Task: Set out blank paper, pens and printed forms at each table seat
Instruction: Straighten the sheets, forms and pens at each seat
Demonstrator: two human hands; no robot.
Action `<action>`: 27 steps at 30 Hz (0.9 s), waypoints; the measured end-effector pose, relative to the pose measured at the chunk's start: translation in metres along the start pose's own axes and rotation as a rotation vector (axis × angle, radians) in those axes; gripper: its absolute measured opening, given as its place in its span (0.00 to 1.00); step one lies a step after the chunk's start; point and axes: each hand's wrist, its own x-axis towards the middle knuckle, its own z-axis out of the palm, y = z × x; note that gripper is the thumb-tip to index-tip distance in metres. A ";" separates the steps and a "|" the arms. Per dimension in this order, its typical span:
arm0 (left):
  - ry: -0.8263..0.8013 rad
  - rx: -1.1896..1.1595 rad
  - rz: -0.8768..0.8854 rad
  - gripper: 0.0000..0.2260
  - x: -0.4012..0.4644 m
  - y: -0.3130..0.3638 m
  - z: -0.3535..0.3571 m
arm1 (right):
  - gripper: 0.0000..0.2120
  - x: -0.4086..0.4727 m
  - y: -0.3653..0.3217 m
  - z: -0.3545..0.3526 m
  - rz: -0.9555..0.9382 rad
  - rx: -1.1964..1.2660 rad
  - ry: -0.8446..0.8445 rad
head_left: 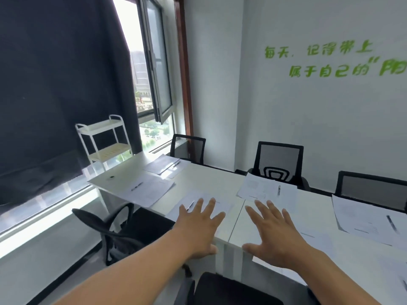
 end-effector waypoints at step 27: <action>-0.103 -0.035 0.133 0.44 0.039 -0.341 0.141 | 0.50 0.221 -0.258 0.069 0.144 -0.026 -0.232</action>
